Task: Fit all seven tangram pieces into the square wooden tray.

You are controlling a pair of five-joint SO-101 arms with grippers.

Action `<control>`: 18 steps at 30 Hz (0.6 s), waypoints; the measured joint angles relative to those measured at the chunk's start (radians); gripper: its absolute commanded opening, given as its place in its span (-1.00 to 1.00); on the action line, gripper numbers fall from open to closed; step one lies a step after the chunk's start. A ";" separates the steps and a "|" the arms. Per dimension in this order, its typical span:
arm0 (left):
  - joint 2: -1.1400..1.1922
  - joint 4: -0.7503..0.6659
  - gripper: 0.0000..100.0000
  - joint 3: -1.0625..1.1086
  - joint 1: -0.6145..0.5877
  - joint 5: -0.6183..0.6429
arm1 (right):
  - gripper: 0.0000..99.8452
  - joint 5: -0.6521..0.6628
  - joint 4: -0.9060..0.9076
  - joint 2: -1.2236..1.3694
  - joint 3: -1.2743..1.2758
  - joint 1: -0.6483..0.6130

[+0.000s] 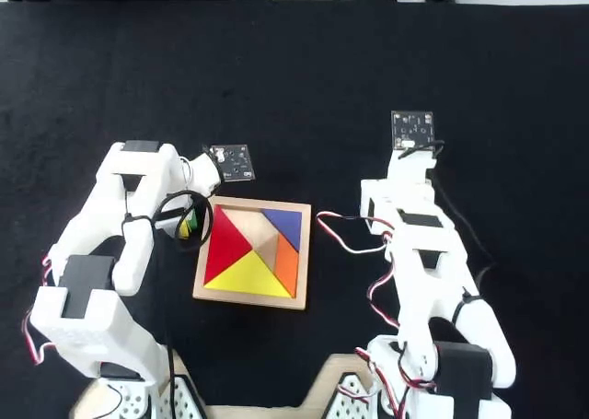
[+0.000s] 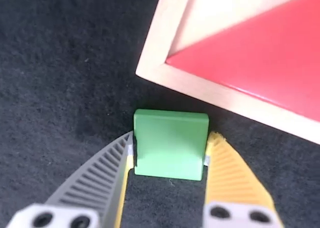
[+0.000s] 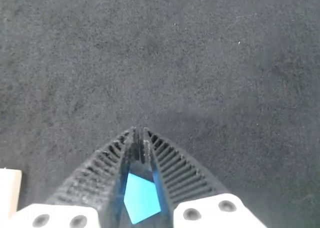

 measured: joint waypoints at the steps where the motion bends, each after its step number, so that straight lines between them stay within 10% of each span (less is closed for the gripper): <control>1: 0.002 0.000 -0.94 0.000 0.000 0.000 | -0.96 0.000 0.000 0.000 0.000 0.000; 18: -0.485 0.252 -0.94 -0.002 0.066 0.014 | -0.96 0.000 0.000 0.002 0.000 0.000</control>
